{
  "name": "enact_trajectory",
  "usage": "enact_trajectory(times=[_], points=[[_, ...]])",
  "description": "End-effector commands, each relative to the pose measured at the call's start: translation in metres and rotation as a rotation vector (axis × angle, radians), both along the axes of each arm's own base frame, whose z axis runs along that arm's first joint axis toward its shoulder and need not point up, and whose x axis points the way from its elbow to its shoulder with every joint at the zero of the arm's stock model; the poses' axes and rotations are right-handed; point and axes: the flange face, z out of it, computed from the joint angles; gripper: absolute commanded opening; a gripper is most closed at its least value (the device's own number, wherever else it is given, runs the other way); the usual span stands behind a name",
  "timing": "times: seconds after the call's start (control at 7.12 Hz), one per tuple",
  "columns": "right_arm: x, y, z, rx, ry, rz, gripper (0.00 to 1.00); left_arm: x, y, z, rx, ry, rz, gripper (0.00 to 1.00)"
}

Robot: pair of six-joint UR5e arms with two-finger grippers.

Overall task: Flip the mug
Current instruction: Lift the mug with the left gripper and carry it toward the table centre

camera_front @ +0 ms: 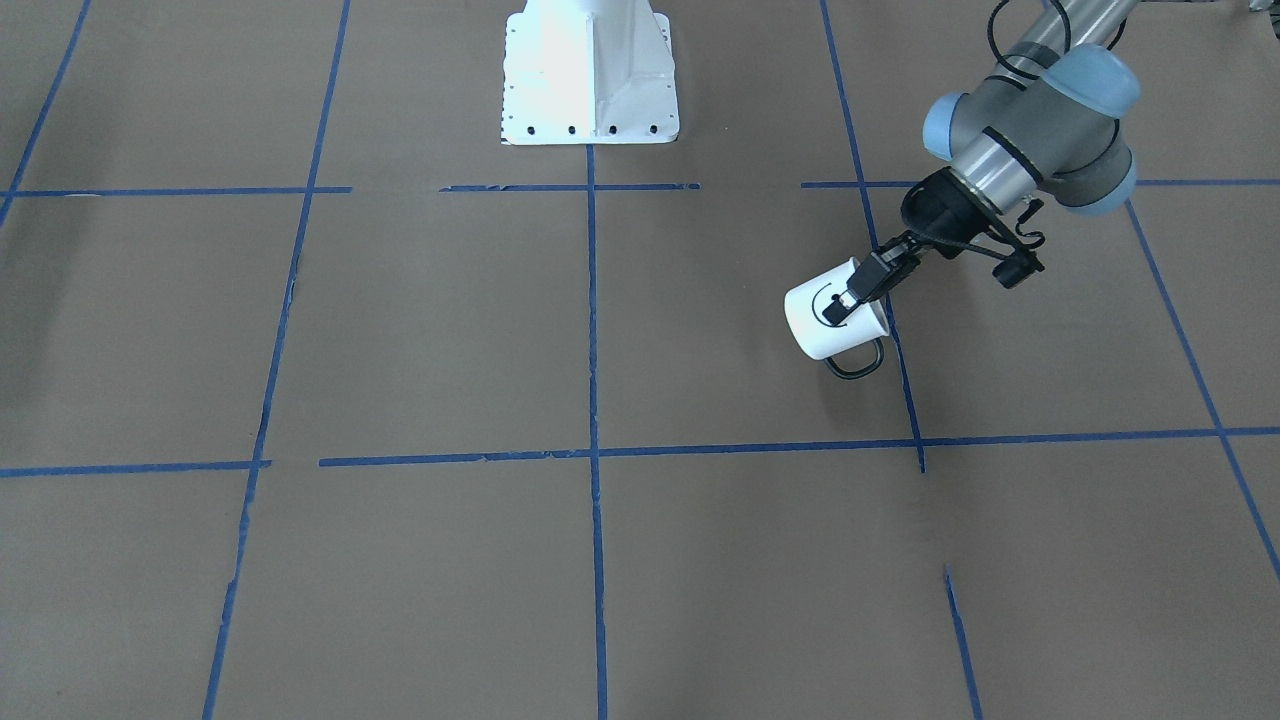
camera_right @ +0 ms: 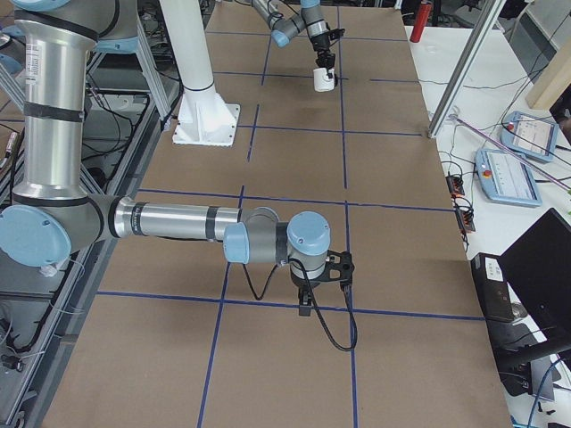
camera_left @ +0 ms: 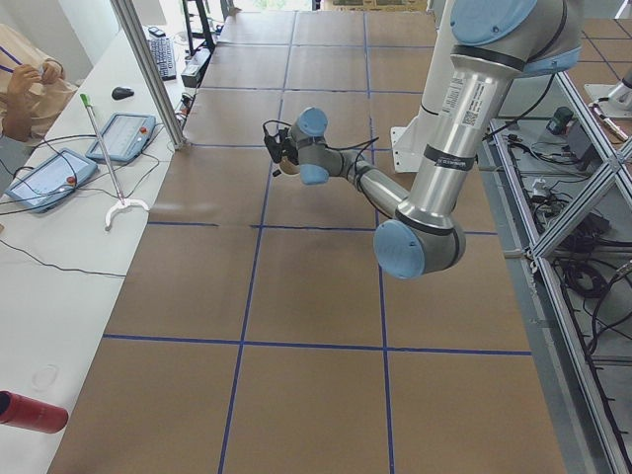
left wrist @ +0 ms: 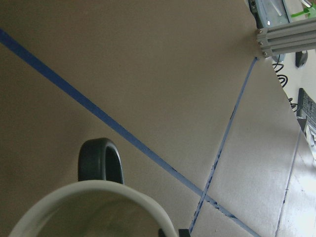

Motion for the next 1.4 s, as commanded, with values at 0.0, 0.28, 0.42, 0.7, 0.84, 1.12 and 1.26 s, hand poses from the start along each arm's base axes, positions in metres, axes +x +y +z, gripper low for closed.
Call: enact_trajectory(times=[0.0, 0.28, 0.42, 0.7, 0.84, 1.12, 1.26], points=[[0.0, 0.0, 0.0, 0.001, 0.0, 0.0, 1.0, 0.064, 0.012, -0.078, -0.051, -0.159, 0.03, 0.0], [0.0, 0.0, 0.0, 0.001, 0.0, 0.0, 1.0, 0.135, 0.009, -0.155, -0.117, -0.327, 0.05, 0.0], [0.0, 0.0, 0.0, 0.001, 0.0, 0.0, 1.0, 0.178, -0.003, -0.18, -0.135, -0.433, 0.039, 0.0], [0.0, 0.0, 0.0, 0.001, 0.0, 0.0, 1.0, 0.213, 0.008, -0.181, -0.132, -0.598, 0.073, 0.0], [0.0, 0.0, 0.0, 0.0, 0.0, 0.001, 1.0, 0.231, 0.023, -0.168, -0.119, -0.651, 0.071, 0.0], [0.0, 0.0, 0.0, 0.001, 0.0, 0.0, 1.0, 0.234, 0.025, -0.162, -0.117, -0.659, 0.074, 0.0], [0.0, 0.0, 0.0, 0.001, 0.0, 0.0, 1.0, 0.234, 0.026, -0.166, -0.114, -0.652, 0.076, 0.0]])
